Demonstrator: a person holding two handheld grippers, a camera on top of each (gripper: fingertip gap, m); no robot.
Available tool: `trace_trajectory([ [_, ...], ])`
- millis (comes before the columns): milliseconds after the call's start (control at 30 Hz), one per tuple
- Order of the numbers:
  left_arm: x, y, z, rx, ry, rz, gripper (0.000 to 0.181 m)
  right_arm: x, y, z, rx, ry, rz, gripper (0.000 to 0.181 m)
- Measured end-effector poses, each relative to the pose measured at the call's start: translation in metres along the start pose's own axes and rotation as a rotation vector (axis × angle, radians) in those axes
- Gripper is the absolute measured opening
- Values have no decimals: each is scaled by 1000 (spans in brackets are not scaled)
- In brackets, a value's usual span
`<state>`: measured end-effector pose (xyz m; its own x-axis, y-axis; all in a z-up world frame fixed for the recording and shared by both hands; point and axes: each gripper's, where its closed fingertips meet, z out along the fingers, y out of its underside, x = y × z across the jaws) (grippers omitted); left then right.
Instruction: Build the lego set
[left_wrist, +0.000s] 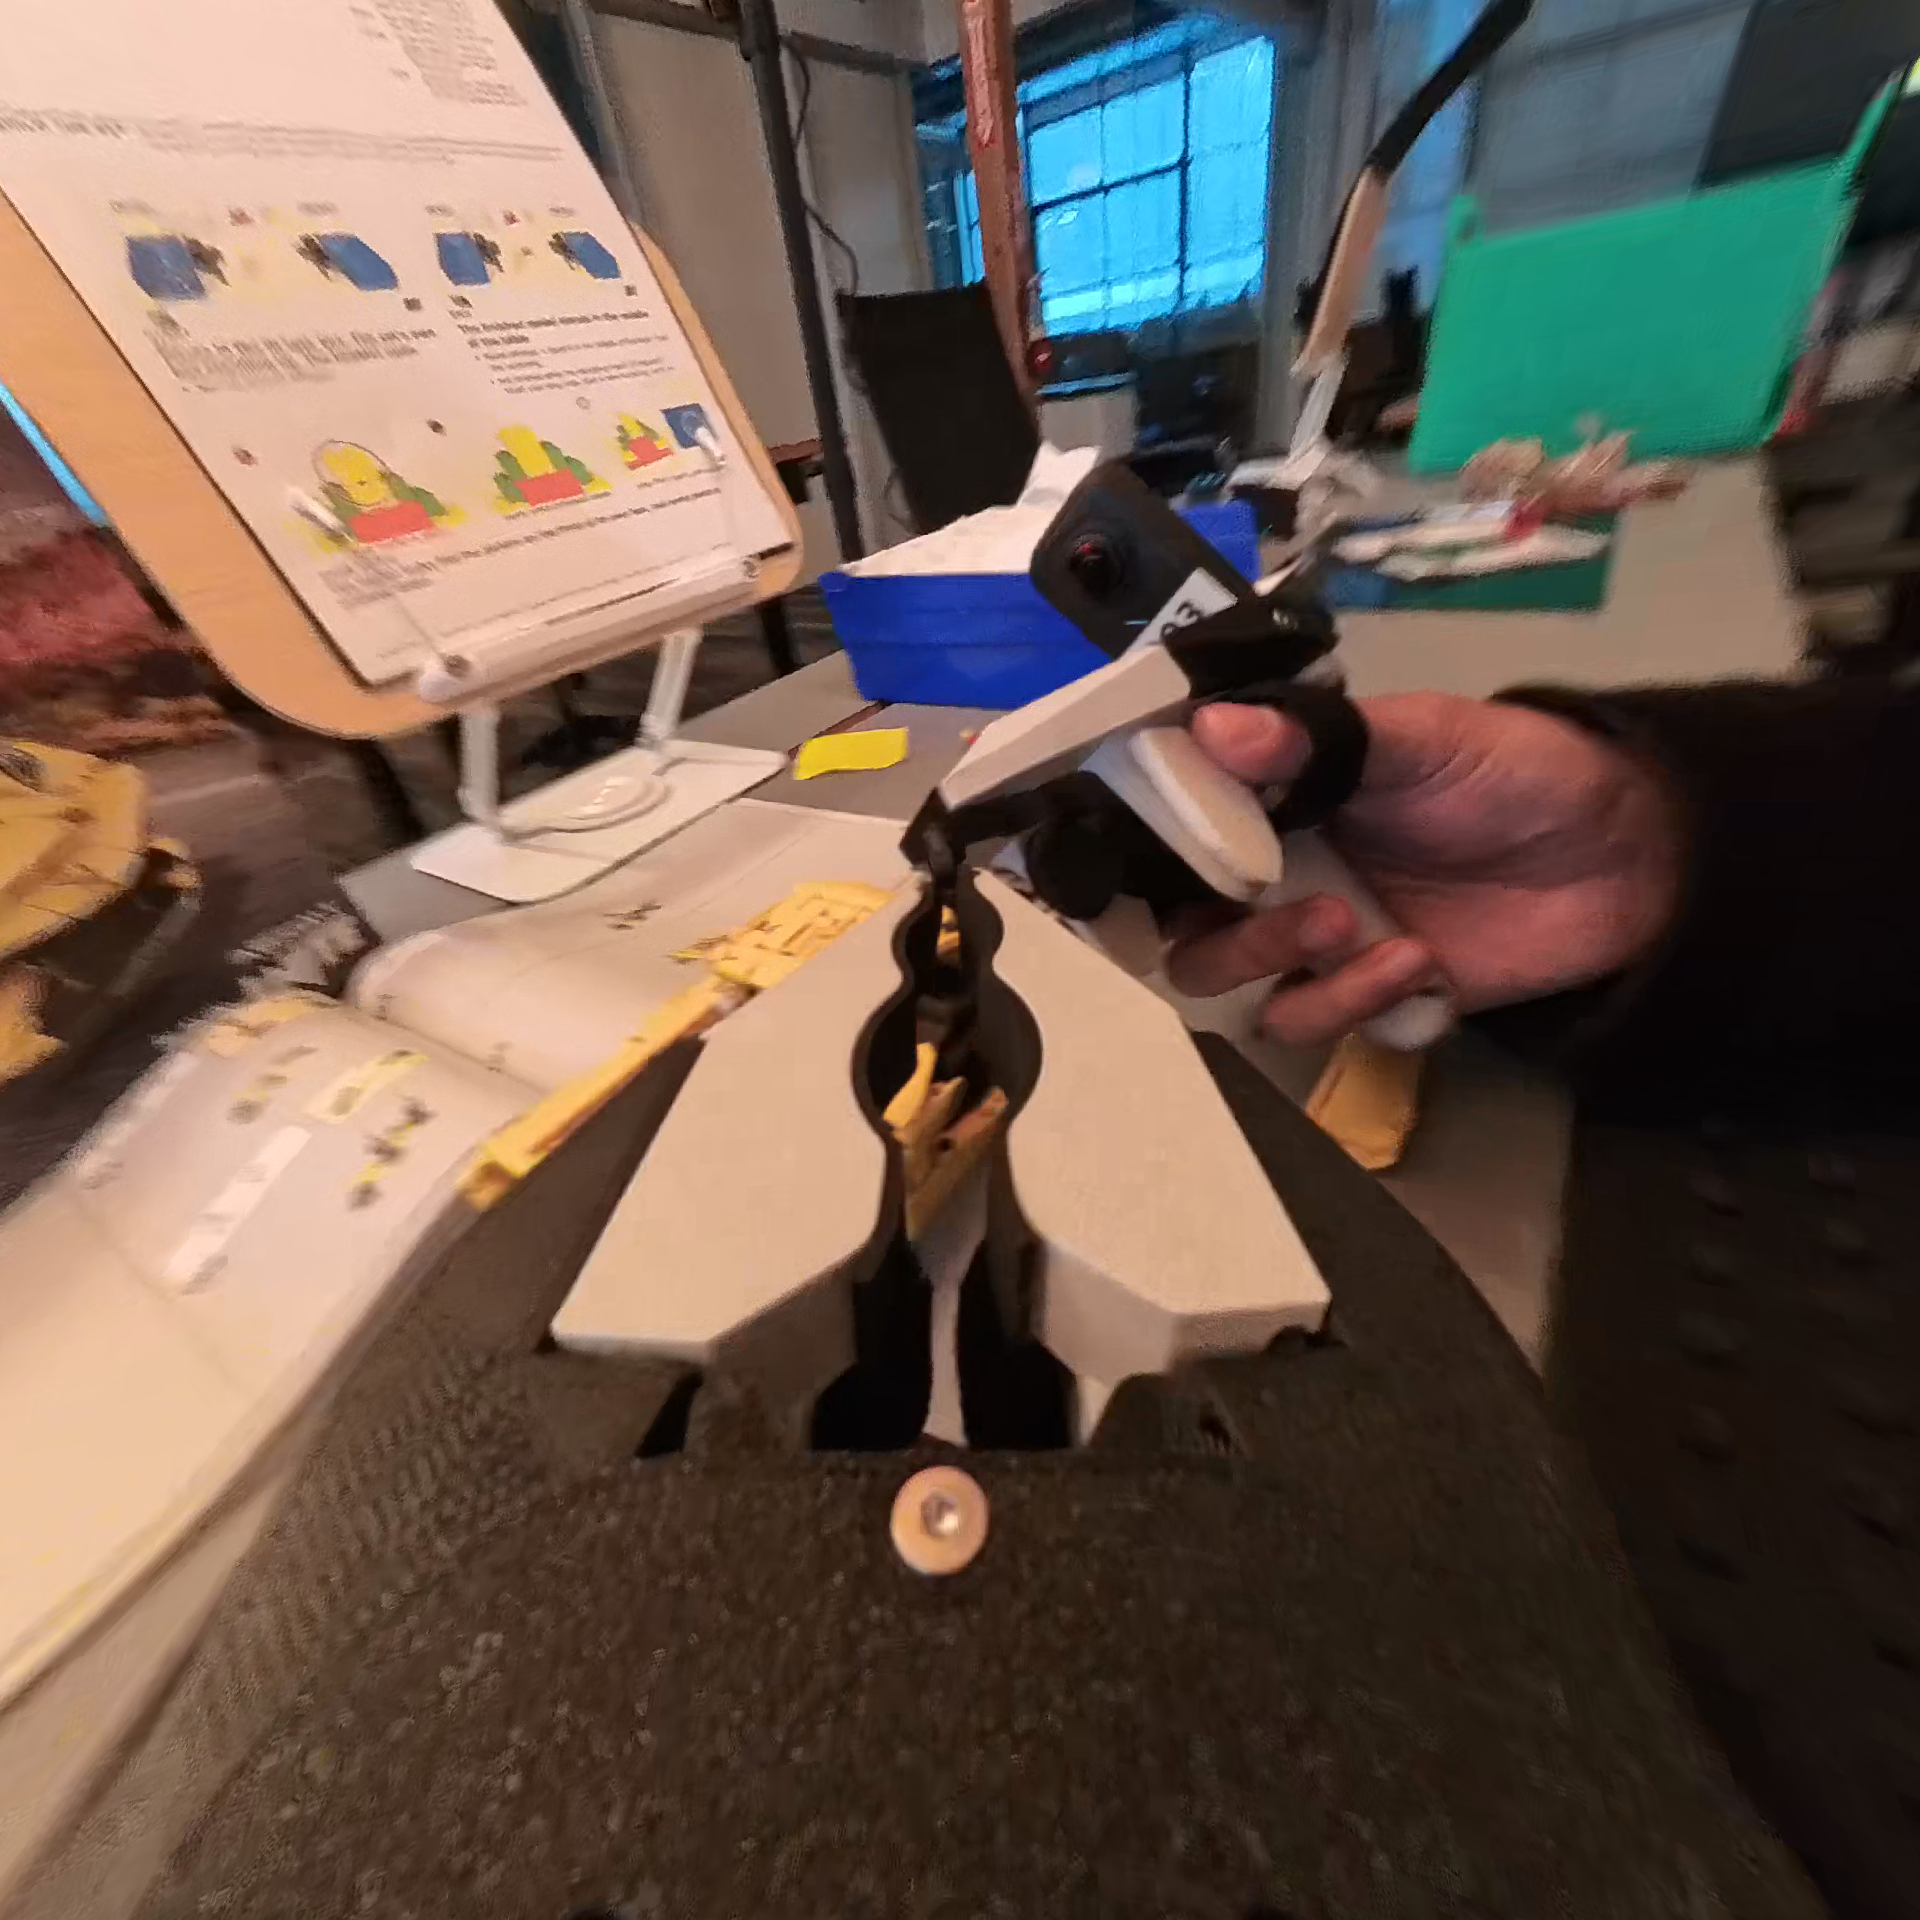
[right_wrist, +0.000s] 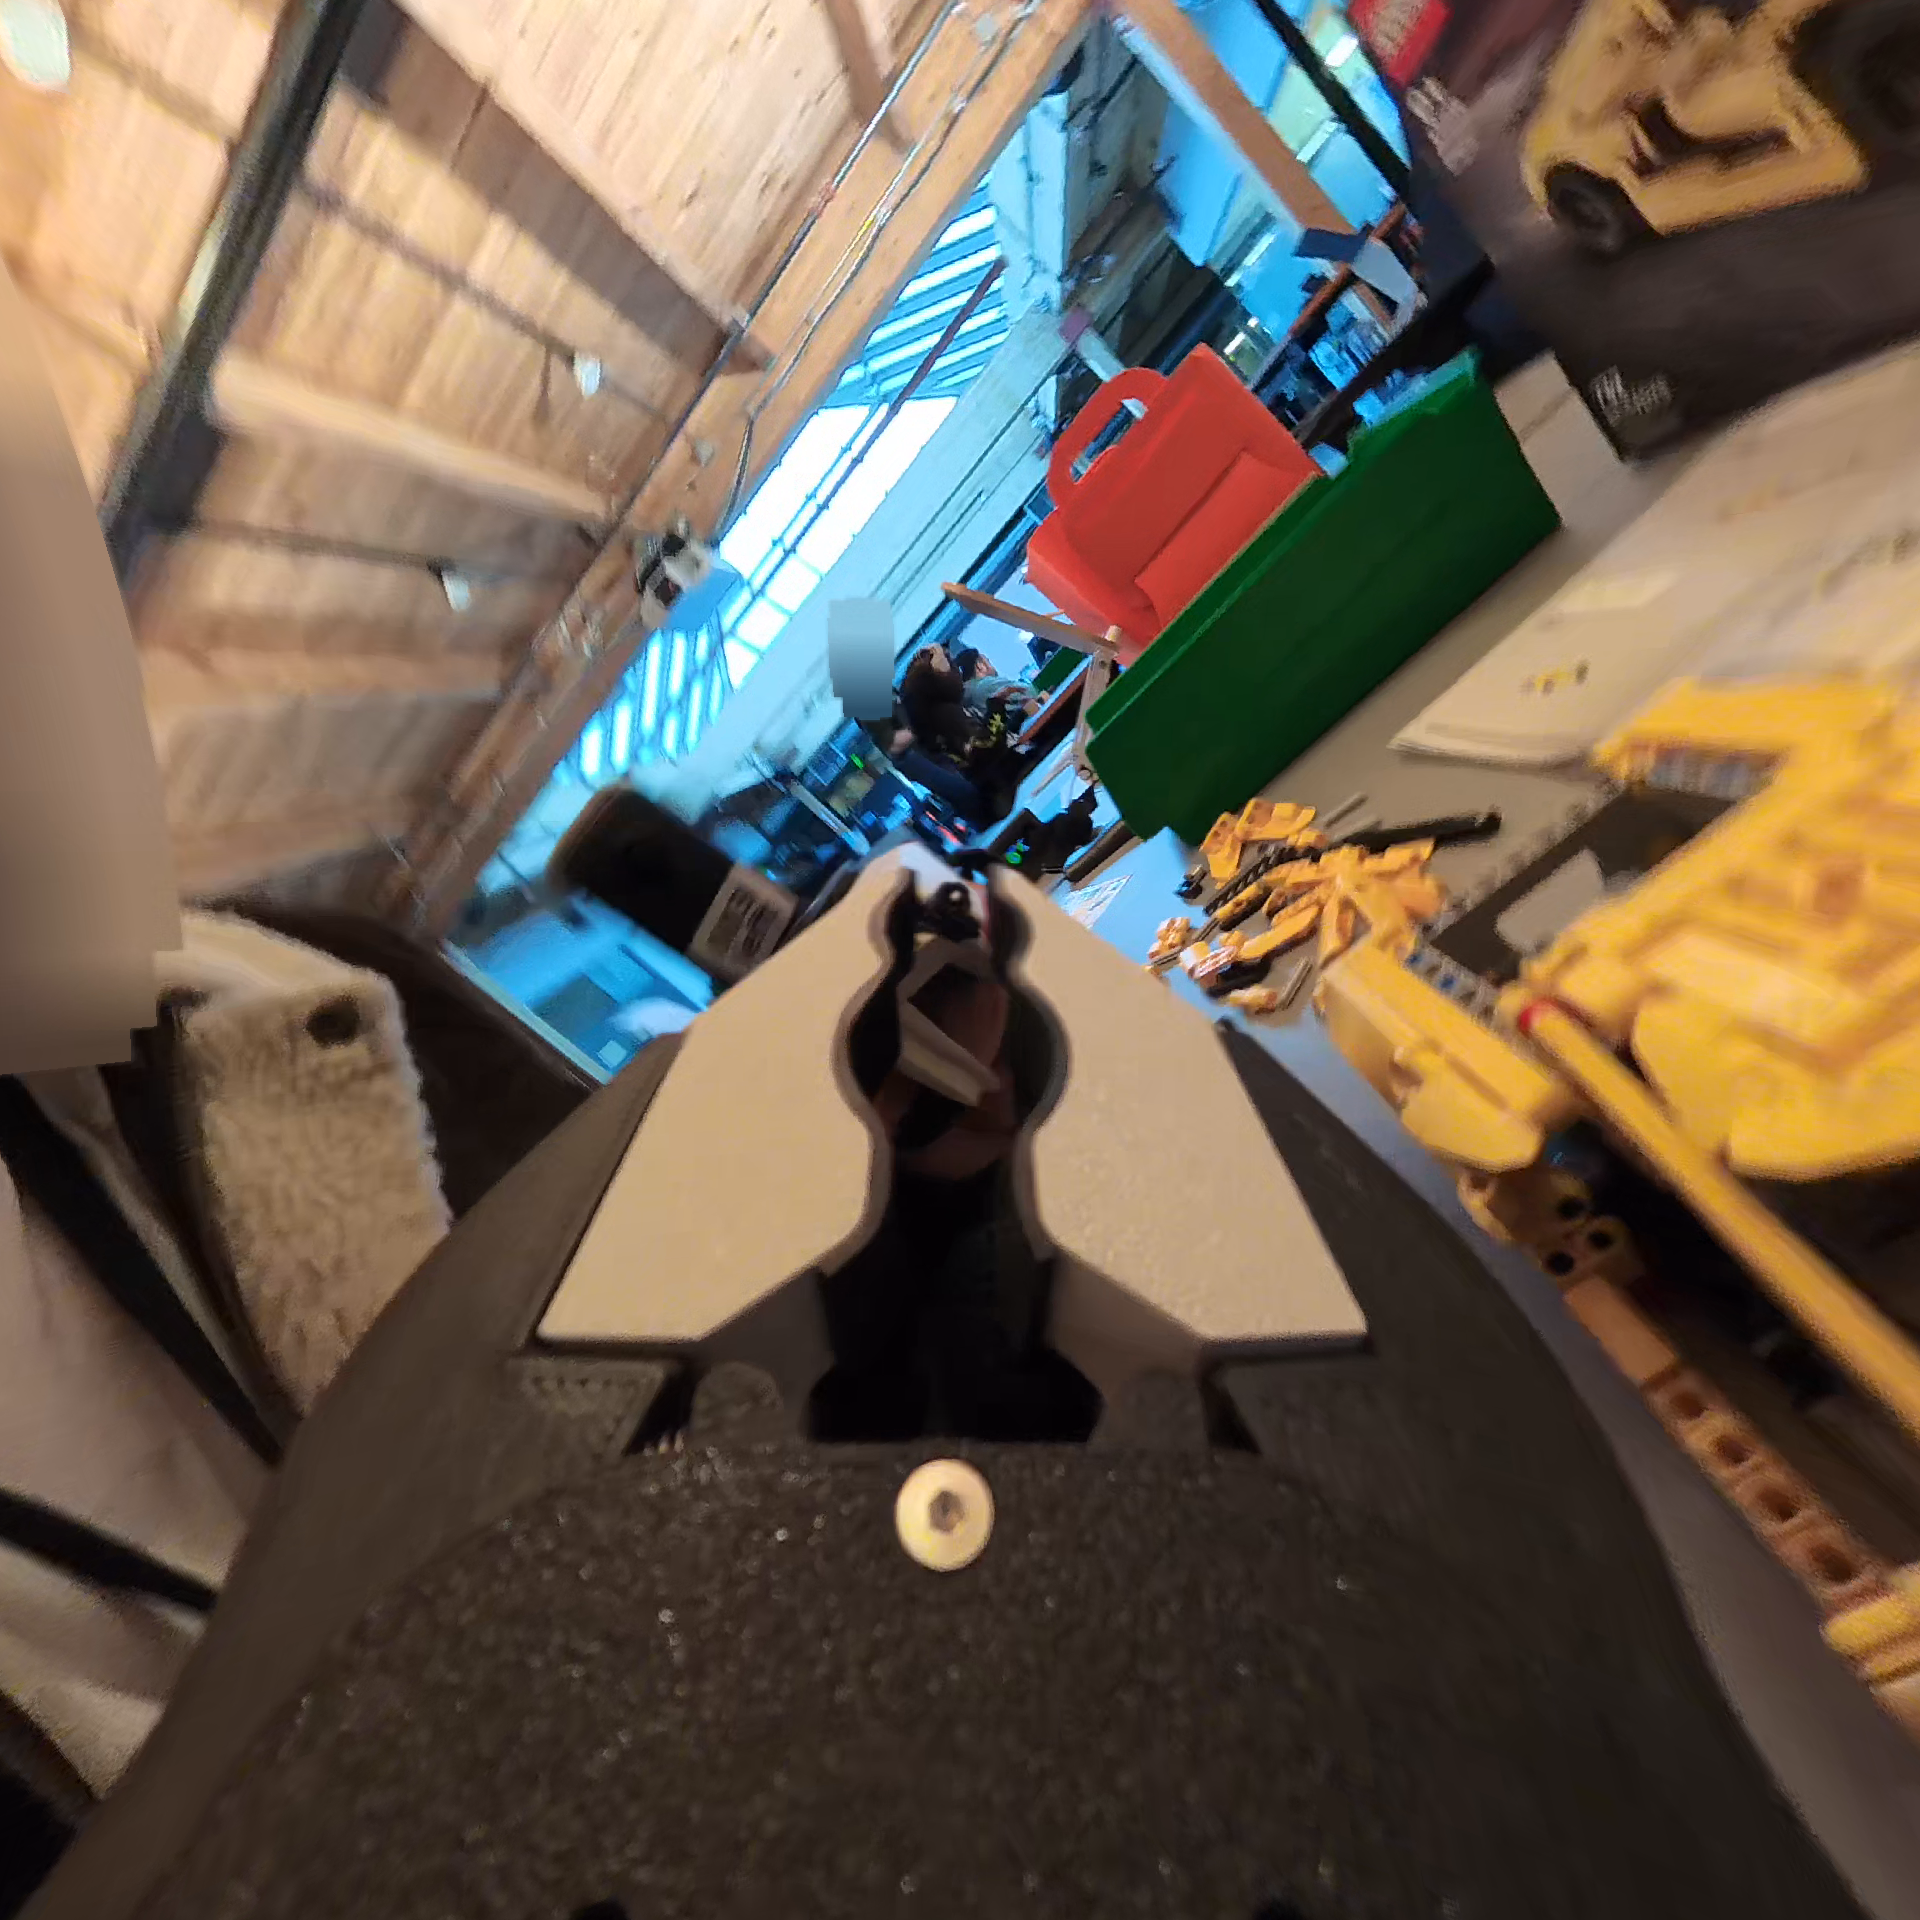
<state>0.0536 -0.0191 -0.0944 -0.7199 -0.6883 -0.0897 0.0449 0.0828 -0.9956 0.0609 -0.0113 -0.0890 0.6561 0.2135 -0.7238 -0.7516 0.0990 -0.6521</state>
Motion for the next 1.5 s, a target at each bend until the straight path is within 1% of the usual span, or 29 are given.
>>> trace_trajectory([
  [33,3,-1,-1,14,68,-108,3,-6,-2,-2,-19,-14,-63,15],
  [67,8,-2,-2,21,158,-240,3,-15,-2,-4,-51,-31,-141,15],
  [133,15,-7,-6,55,338,-531,0,-24,-3,-9,-113,2,-355,24],
  [200,17,-17,-15,112,512,-792,1,-32,7,-13,-197,17,-575,26],
  [233,15,-20,-19,137,571,-897,0,-31,15,-16,-259,30,-664,26],
  [300,9,-20,-23,159,642,-1046,0,-22,30,-22,-367,77,-813,26],
  [367,11,-19,-24,146,697,-1124,0,-18,33,-24,-382,96,-883,26],
  [467,24,-13,-23,71,769,-1174,0,-26,31,-20,-351,60,-897,25],
  [533,33,-11,-23,36,820,-1209,0,-32,32,-21,-343,41,-930,20],
  [667,43,-13,-25,8,880,-1215,0,-37,38,-20,-354,5,-922,16],
  [767,44,-12,-25,4,881,-1210,0,-38,43,-20,-374,-10,-910,14],
  [900,48,-12,-25,-7,883,-1186,1,-37,47,-19,-389,-20,-871,12],
  [967,50,-12,-25,-15,884,-1170,0,-37,48,-20,-393,-19,-864,6],
  [1000,50,-12,-25,-16,880,-1161,0,-37,48,-20,-394,-20,-863,6],
  [1067,50,-11,-24,-15,850,-1109,1,-36,46,-21,-396,-17,-823,6],
  [1100,49,-11,-23,-12,821,-1053,0,-34,44,-21,-393,-5,-788,5],
  [1133,47,-11,-22,-4,776,-985,0,-32,41,-22,-387,6,-751,5],
  [1200,35,-6,-17,1,632,-836,17,-29,38,-25,-384,14,-684,5],
  [1233,29,1,-13,-18,544,-732,22,-27,37,-27,-391,23,-657,5],
  [1267,26,5,-11,-36,472,-605,23,-25,38,-28,-399,28,-635,5],
  [1367,31,10,-9,-37,331,-153,23,-18,43,-30,-444,48,-580,6],
  [1400,36,13,-10,-32,306,-13,24,-16,46,-32,-464,49,-558,5],
  [1433,43,15,-10,-36,302,87,21,-15,47,-33,-480,54,-530,5],
  [1467,48,18,-10,-50,302,139,19,-13,49,-34,-494,56,-502,5],
  [1500,51,21,-10,-64,309,155,19,-12,51,-36,-508,52,-474,5],
])
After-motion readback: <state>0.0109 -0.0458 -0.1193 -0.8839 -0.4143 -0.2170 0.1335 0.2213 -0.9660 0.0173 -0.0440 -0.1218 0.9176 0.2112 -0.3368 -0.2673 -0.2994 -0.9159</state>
